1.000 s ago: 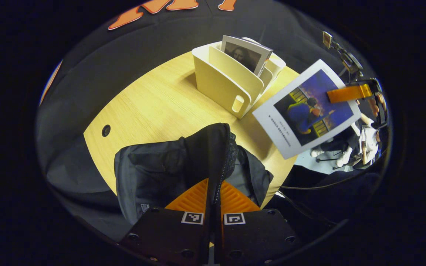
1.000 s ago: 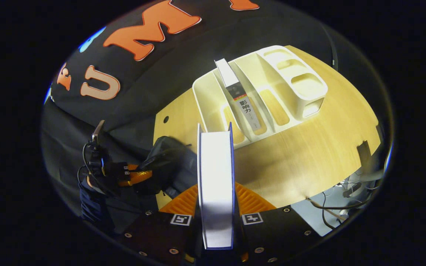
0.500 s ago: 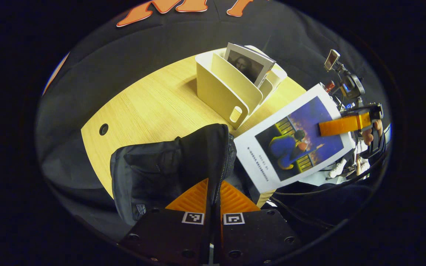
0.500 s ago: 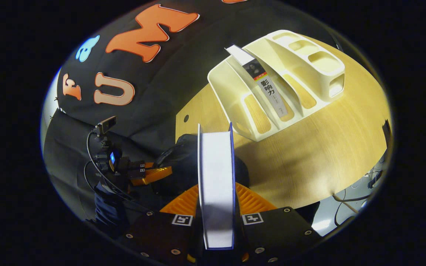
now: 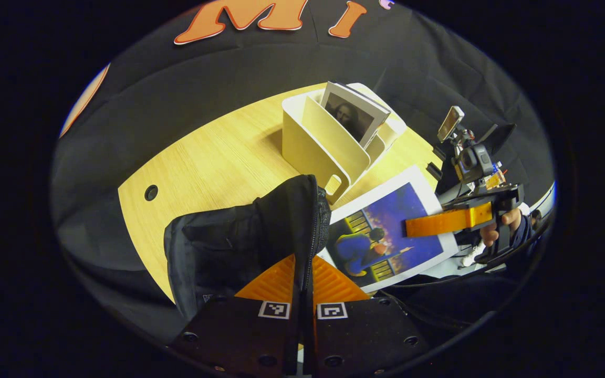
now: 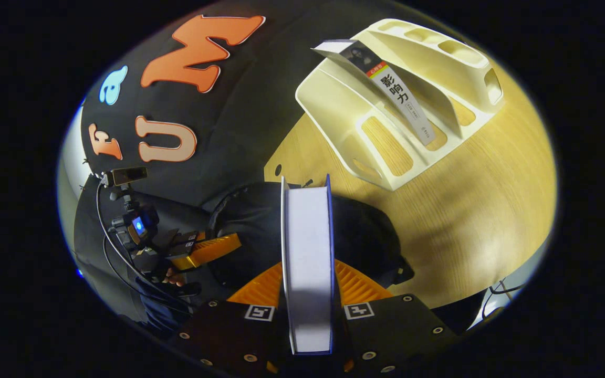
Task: Open the schoolbag, grab two books from the bookshelf and put them into the schoolbag.
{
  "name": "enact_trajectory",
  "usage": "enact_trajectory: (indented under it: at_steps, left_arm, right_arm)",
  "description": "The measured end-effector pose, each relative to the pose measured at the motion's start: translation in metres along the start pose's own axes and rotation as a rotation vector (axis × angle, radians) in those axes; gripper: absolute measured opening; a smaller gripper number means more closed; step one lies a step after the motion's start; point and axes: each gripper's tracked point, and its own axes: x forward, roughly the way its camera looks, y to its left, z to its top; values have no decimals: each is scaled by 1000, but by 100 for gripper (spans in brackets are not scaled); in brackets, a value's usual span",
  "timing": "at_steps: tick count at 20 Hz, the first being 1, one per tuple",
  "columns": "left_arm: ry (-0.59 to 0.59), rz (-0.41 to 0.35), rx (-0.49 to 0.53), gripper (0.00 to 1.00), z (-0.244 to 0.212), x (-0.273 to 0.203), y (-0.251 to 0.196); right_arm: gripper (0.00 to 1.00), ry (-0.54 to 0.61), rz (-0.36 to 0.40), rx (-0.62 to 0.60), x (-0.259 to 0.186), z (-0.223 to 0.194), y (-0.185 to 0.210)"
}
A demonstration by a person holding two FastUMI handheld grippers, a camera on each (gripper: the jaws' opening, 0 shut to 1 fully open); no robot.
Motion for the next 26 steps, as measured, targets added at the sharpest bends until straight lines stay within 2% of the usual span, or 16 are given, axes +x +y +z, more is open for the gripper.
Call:
enact_trajectory:
  at_steps: [5,11,17,21,24,25,26]
  left_arm:
    - [-23,-8,-3,5,4,-3,-2]
    - [-53,-20,-20,5,7,-4,-2]
    - [-77,-25,-41,5,9,-2,-5]
    - [-83,-31,-45,5,8,-1,-11]
    - [-87,-29,-46,5,8,-2,-11]
    - [-85,-31,-51,5,8,-1,-11]
    - [-83,-34,-61,5,8,-1,-12]
  right_arm:
    - [34,-35,45,40,38,-4,2]
    - [34,-85,19,65,87,-14,-8]
    - [34,-168,84,107,117,-17,4]
    - [34,-159,121,138,140,-30,5]
    - [35,-147,110,139,153,-33,5]
    - [28,-124,75,145,155,-34,0]
    - [39,-117,32,140,156,-34,-4]
